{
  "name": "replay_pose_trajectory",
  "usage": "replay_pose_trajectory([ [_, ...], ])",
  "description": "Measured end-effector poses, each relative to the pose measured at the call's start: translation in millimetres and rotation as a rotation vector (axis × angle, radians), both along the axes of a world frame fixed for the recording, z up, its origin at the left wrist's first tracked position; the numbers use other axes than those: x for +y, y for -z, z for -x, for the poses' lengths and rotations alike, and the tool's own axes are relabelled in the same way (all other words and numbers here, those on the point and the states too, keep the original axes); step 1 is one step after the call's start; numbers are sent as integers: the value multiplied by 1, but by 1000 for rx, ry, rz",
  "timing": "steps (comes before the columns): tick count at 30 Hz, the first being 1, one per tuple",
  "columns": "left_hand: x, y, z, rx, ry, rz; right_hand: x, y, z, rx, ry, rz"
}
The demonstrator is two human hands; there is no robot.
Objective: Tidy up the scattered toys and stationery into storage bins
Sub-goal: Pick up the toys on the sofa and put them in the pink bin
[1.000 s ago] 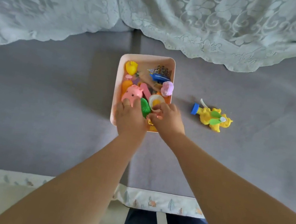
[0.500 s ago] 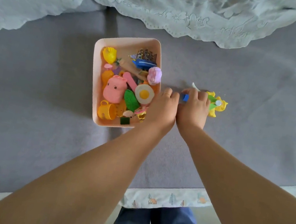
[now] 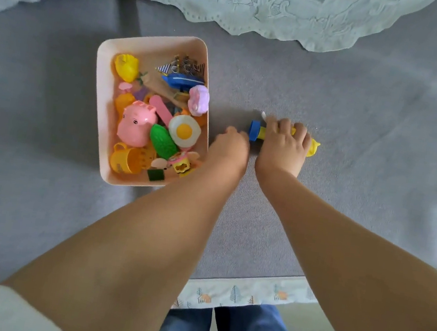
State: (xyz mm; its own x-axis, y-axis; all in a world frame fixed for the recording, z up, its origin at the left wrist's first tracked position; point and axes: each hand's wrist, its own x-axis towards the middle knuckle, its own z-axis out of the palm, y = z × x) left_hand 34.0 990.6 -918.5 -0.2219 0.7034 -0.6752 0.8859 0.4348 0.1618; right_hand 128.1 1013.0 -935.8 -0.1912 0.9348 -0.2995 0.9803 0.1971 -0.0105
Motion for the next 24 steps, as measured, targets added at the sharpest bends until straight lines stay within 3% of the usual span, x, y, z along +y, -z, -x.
replay_pose_trajectory([
  [4, -2, -1, 3, -21, 20, -2, 5, -2, 4, 18, 28, 17],
  [9, 7, -27, 13, -9, -61, -208, 9, -24, 26, 99, 136, 54],
  [13, 4, -51, 46, 111, -110, -363, 14, -54, 58, 262, 229, 110],
  [16, -8, -63, 91, 191, -234, -463, 19, -74, 90, 343, 194, 78],
  [19, -19, -70, 127, 142, -310, -548, 19, -92, 127, 407, 133, 145],
  [24, -43, -63, 157, 273, -360, -475, 3, -90, 169, 518, 88, 204],
])
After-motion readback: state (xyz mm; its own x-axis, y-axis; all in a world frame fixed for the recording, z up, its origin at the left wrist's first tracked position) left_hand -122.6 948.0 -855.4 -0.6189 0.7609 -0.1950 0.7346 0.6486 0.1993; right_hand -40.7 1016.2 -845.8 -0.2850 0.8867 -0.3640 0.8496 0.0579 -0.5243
